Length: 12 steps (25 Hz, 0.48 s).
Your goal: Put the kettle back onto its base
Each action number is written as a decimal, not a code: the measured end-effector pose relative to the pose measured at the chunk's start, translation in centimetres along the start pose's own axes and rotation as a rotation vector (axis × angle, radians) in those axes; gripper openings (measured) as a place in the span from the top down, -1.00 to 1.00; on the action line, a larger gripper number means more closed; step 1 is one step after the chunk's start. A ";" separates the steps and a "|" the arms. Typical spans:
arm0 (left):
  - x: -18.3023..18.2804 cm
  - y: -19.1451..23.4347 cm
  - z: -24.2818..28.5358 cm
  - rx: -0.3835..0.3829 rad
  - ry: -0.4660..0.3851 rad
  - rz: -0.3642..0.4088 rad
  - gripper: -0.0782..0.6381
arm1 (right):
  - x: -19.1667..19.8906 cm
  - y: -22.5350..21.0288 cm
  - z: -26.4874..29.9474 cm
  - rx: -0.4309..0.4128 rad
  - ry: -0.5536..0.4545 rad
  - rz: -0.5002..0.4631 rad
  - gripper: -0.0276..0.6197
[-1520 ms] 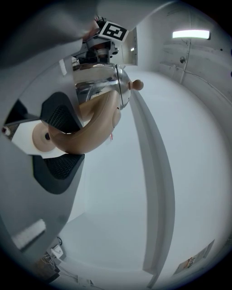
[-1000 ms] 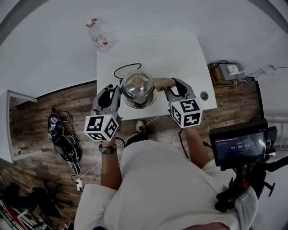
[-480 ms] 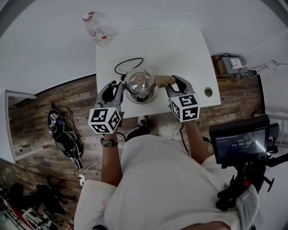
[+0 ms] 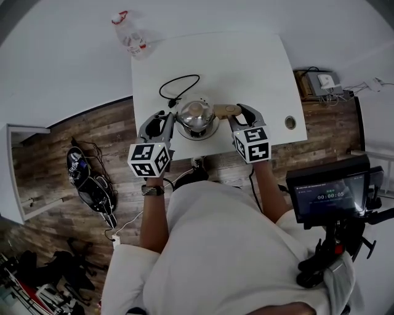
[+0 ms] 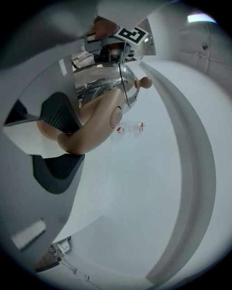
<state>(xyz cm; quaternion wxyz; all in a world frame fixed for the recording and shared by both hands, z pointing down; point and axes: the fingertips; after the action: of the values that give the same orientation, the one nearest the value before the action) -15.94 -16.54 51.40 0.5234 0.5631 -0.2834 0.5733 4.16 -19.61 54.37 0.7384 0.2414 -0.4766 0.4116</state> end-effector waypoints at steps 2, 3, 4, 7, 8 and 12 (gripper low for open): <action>0.6 -0.2 0.1 0.005 0.017 0.003 0.49 | 0.7 -0.2 -0.1 0.003 0.018 0.003 0.48; 0.8 -0.3 0.2 0.009 0.024 0.005 0.49 | 1.1 -0.3 -0.2 0.005 0.025 0.005 0.48; 1.1 -0.4 0.3 0.012 0.031 0.006 0.49 | 1.4 -0.4 -0.2 0.006 0.031 0.007 0.48; 1.9 -0.5 0.3 0.015 0.049 0.004 0.49 | 2.2 -0.4 -0.2 0.009 0.047 0.010 0.48; 2.1 -0.5 0.3 0.016 0.055 0.002 0.49 | 2.4 -0.4 -0.3 0.010 0.052 0.011 0.48; 2.8 -0.8 0.6 0.022 0.070 -0.004 0.49 | 3.1 -0.8 -0.5 0.017 0.068 0.015 0.48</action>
<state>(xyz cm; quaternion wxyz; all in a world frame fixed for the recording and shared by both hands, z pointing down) -14.48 -16.07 53.90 0.5277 0.5491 -0.2575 0.5947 5.68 -18.49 57.02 0.7490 0.2301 -0.4495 0.4289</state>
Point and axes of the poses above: the fingertips, and each gripper's own axes: z forward along the fingers, y to its left, x out of its underside, and after that the axes turned 12 degrees about -y, right-handed
